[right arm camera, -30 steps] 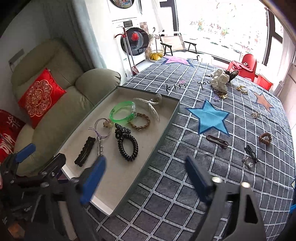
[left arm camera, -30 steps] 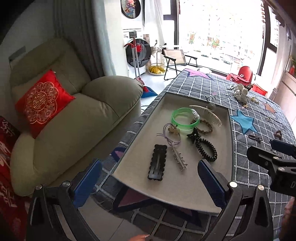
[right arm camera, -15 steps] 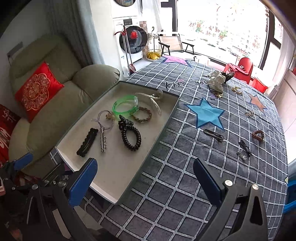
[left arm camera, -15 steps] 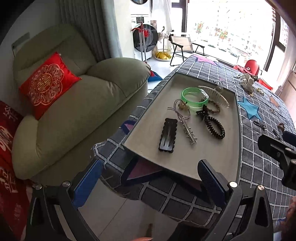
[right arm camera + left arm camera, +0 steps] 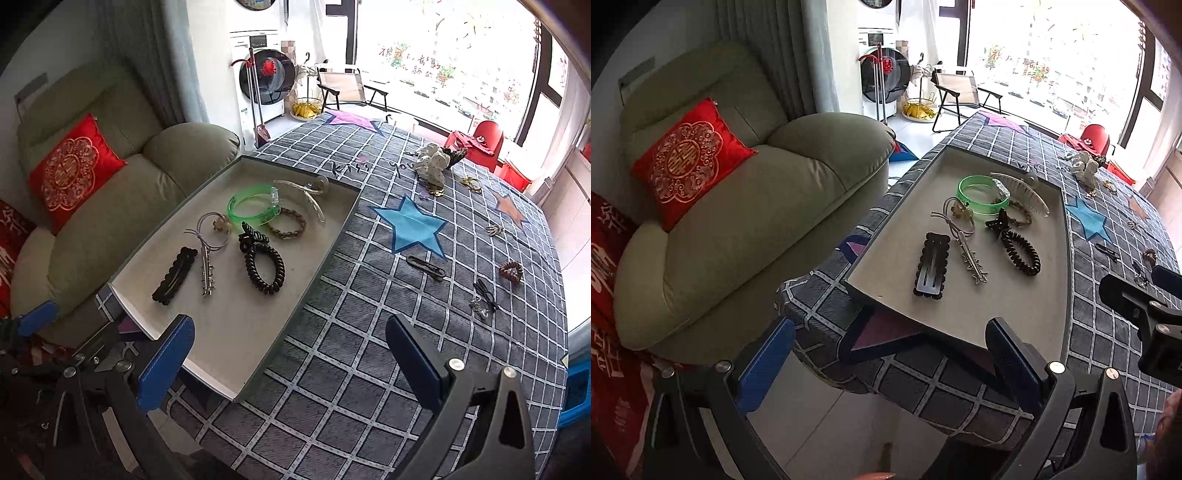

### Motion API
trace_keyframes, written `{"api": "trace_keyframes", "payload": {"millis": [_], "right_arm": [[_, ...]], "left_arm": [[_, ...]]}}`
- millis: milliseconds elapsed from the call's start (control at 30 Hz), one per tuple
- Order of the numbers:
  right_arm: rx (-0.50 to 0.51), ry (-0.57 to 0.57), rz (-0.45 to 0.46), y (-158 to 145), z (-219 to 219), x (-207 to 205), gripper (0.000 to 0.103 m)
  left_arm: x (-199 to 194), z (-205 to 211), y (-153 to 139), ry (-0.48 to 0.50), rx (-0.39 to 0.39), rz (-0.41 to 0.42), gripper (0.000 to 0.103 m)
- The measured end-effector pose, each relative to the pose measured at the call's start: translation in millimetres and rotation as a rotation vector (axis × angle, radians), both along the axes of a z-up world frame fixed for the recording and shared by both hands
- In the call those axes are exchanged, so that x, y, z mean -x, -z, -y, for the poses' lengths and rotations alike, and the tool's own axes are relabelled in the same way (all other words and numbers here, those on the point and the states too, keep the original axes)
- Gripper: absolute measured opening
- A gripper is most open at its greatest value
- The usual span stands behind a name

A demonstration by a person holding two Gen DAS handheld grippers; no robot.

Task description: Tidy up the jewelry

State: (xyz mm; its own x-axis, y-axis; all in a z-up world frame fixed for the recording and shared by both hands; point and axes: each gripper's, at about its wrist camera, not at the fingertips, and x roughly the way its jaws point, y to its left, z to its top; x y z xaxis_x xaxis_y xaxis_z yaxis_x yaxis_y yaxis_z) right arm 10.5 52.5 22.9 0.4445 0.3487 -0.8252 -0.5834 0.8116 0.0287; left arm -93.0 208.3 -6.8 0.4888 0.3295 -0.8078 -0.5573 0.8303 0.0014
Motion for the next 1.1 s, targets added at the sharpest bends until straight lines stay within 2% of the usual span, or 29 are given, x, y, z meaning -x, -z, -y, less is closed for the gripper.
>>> {"api": "trace_keyframes", "payload": {"millis": [1100], "right_arm": [[-0.008,0.007,-0.011,0.1,2.8,1.0,0.103]], "left_arm": [[-0.8,2.2,-0.9,0.004,-0.009,-0.015,0.103]]}}
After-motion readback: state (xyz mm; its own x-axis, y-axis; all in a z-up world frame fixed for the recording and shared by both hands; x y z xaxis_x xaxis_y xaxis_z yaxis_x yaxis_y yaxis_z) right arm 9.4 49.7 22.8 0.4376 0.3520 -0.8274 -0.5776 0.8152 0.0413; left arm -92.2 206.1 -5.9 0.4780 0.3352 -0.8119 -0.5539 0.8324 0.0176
